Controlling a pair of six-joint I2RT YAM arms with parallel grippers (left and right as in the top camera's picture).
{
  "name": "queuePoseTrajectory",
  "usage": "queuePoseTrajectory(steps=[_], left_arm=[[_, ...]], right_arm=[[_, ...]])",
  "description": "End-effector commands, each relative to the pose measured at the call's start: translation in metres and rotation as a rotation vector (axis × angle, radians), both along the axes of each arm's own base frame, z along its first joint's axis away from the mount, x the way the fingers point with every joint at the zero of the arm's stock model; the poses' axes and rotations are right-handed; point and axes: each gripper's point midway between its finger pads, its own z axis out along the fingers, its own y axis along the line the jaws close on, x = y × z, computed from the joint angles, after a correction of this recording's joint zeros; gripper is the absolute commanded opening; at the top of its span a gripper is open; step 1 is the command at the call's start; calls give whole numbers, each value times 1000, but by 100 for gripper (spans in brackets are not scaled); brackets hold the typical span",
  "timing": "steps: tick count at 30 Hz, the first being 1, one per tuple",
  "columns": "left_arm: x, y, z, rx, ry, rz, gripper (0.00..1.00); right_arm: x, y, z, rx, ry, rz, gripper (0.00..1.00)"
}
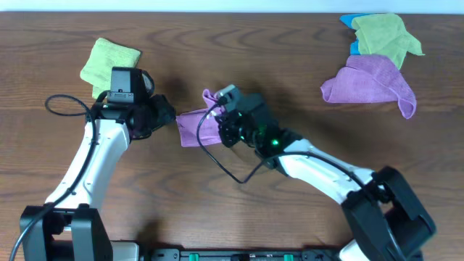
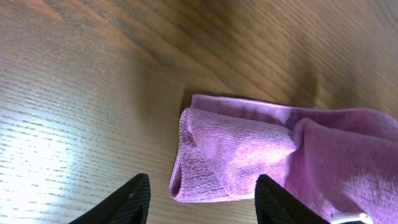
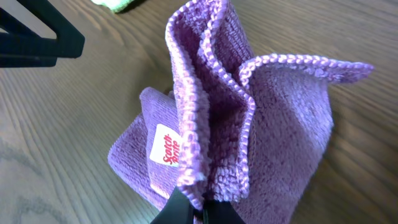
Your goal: Fold the cloth
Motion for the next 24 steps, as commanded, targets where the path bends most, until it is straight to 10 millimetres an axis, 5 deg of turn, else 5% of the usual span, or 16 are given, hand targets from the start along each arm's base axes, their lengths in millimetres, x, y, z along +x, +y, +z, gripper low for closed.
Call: queuePoseTrajectory(steps=[1,16,24], left_arm=[[5,4,12,20,-38,-7,55],[7,44,25,34,-65,99,55],[5,46,26,21,-62,103,55]], right_arm=[[2,17,1,-14,-18,44,1],[-11,58,-9,-46,10,127,1],[-23,66,-32,-76,45,155,2]])
